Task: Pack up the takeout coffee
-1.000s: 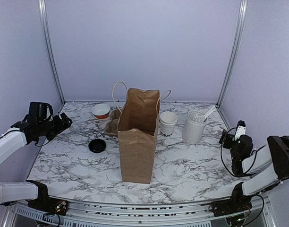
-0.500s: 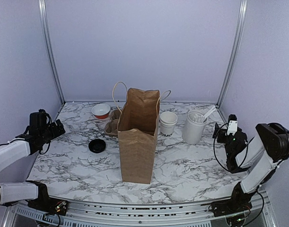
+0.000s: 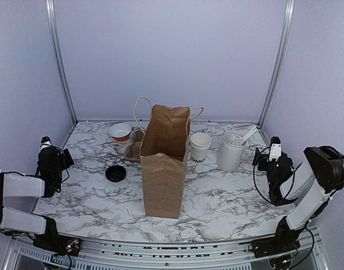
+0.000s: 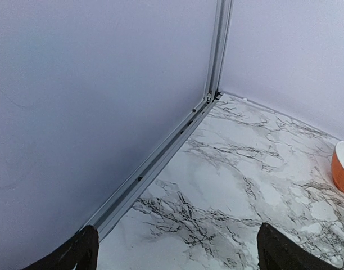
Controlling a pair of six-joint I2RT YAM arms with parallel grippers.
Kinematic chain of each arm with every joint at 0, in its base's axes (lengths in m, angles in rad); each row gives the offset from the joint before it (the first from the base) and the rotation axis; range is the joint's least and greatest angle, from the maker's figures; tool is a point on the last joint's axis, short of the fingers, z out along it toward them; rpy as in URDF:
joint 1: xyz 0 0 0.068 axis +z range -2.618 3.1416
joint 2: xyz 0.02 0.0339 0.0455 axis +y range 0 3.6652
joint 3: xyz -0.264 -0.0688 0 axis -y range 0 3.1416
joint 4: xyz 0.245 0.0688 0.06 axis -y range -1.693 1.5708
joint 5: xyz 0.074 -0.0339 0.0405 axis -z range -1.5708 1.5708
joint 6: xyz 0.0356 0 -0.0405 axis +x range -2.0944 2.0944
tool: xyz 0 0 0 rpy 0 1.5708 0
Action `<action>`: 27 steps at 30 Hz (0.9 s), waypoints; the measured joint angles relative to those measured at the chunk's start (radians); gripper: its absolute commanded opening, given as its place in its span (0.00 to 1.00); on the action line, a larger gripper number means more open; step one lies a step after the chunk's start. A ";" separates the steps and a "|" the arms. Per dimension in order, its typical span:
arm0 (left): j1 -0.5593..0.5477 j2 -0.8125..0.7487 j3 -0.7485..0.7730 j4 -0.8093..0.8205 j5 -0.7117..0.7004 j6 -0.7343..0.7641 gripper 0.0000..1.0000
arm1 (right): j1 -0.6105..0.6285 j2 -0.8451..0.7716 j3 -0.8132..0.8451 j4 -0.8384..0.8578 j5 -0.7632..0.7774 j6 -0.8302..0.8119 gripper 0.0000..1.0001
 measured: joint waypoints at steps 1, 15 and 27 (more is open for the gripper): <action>0.000 0.019 -0.029 0.068 -0.003 0.010 0.99 | 0.000 0.000 0.000 -0.001 0.000 0.000 1.00; 0.001 0.350 -0.106 0.637 0.186 0.163 0.99 | 0.000 0.000 0.000 -0.004 0.003 0.000 1.00; 0.001 0.349 -0.057 0.635 0.193 0.167 0.99 | 0.000 0.000 0.000 -0.004 0.003 0.000 1.00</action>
